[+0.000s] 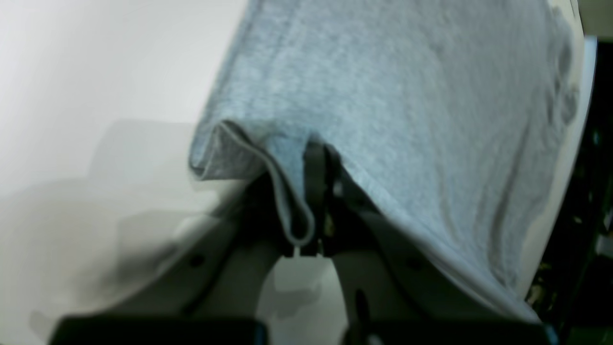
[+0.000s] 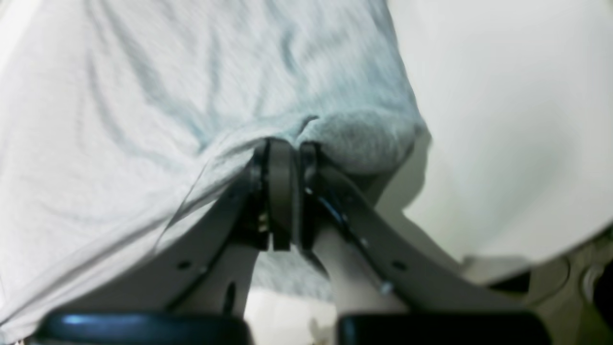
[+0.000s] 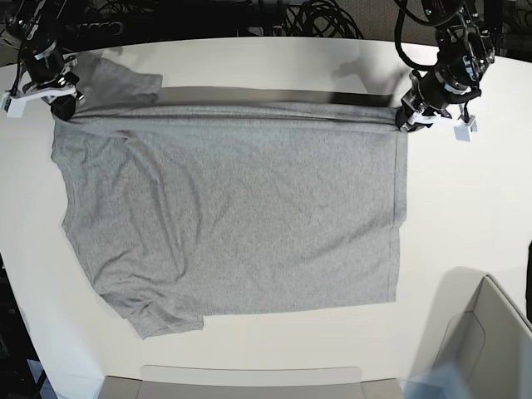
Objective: Fold the T-shirt properly
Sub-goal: 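Lift the shirt edge with both grippers and fold it over the body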
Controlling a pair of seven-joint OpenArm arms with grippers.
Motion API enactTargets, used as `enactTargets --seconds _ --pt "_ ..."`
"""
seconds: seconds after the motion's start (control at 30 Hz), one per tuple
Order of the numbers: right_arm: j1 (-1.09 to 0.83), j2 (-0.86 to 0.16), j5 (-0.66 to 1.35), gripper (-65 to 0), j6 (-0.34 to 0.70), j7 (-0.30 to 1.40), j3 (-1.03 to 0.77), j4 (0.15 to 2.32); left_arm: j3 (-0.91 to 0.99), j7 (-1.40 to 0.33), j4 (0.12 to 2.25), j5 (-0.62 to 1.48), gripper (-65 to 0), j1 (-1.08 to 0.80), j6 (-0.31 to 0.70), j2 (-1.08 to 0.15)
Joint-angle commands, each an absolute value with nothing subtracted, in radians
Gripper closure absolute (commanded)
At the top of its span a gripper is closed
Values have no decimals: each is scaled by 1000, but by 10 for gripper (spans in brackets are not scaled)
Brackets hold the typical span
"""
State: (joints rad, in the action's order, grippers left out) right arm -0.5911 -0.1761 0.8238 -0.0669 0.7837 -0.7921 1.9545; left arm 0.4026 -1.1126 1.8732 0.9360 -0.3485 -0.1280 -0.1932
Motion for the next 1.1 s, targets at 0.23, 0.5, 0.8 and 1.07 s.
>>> enactTargets --seconds 0.23,0.5,0.8,1.07 --pt "-406 -251 814 0 -67 992 -800 1966 406 -1199 1867 938 0 -177 -185 -202" --pt "-206 -263 596 0 -67 1107 -664 1963 404 -1204 1702 938 0 -56 -206 -206" --pt "-67 -260 456 0 -65 1101 -556 1799 309 -1188 1581 937 0 48 -206 -229" --pt "10 -292 455 0 -64 1101 -539 1712 278 -1142 1474 937 0 122 -206 -254"
